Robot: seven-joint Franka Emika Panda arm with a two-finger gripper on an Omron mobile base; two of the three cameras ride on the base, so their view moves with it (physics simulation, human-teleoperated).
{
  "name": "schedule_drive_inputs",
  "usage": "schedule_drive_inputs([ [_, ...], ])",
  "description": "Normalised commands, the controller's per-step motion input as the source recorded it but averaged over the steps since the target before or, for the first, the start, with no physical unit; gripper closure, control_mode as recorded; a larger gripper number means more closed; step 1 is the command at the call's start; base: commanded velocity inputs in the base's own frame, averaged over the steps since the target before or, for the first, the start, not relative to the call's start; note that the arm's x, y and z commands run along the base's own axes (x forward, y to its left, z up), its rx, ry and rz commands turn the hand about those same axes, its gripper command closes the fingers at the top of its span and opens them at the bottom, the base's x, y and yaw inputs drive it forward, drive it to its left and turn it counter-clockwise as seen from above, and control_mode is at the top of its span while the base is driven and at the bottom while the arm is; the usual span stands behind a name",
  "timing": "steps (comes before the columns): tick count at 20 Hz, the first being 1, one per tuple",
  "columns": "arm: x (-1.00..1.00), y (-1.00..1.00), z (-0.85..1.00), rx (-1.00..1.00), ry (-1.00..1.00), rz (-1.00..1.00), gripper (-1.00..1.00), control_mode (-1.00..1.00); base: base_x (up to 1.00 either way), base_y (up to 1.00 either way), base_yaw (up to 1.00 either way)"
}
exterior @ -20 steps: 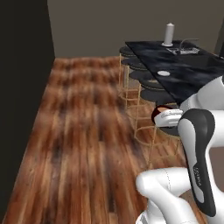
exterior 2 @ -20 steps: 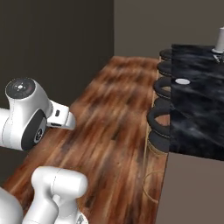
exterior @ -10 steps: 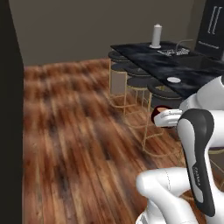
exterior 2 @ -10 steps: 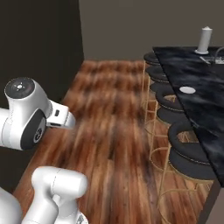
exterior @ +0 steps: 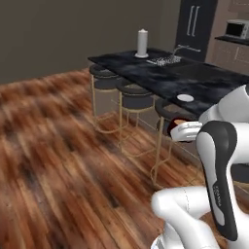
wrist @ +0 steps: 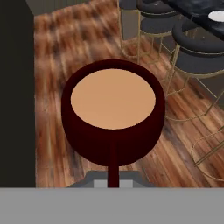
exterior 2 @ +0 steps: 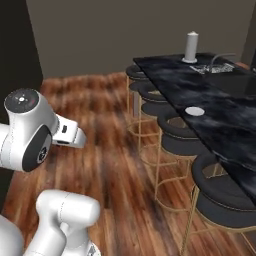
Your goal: Pick the cup of tea, navigate to the dining table, and place it on the saucer.
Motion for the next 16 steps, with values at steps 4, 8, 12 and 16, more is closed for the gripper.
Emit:
schedule_drive_inputs([
  [4,0.00,0.00,0.00,0.00,0.00,0.00,1.00,1.00,1.00,0.02,-0.44],
  [8,0.00,0.00,0.00,0.00,0.00,0.00,1.00,1.00,1.00,0.09,-0.45],
  [12,0.00,0.00,0.00,0.00,0.00,0.00,1.00,1.00,0.90,0.56,-0.43],
  [16,0.00,0.00,0.00,0.00,0.00,0.00,1.00,1.00,0.95,0.41,-0.58],
])
